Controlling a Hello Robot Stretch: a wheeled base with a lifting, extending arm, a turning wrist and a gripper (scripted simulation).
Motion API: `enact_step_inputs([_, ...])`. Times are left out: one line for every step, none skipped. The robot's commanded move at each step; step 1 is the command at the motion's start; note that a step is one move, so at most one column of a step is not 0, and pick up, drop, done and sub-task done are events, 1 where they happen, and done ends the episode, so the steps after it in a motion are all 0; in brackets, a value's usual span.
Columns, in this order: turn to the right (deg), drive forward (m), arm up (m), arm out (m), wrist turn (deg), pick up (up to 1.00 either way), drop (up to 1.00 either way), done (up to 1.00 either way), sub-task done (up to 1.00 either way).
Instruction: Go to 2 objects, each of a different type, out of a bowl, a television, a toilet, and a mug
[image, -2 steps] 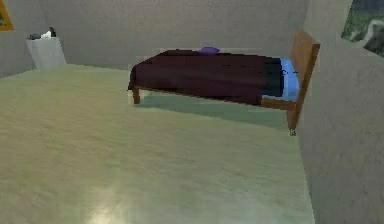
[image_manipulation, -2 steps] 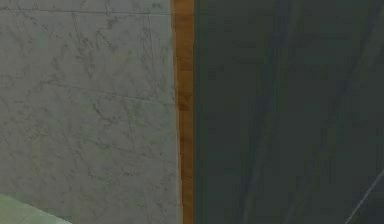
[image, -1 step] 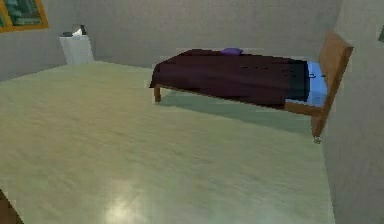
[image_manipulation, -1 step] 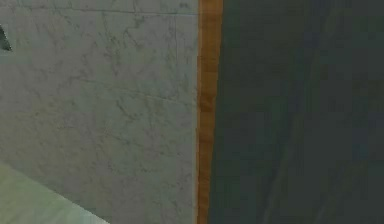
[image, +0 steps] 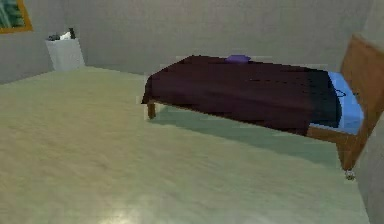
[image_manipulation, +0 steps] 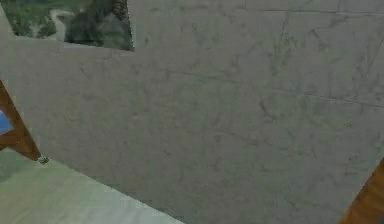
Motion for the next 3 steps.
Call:
enact_step_inputs([-39.0, 0.00, 0.00, 0.00, 0.0, 0.00, 0.00, 0.00, 0.00])
enact_step_inputs([0.0, 0.60, 0.00, 0.00, 0.0, 0.00, 0.00, 0.00, 0.00])
enact_step_inputs([-24.0, 0.00, 0.00, 0.00, 0.0, 0.00, 0.00, 0.00, 0.00])
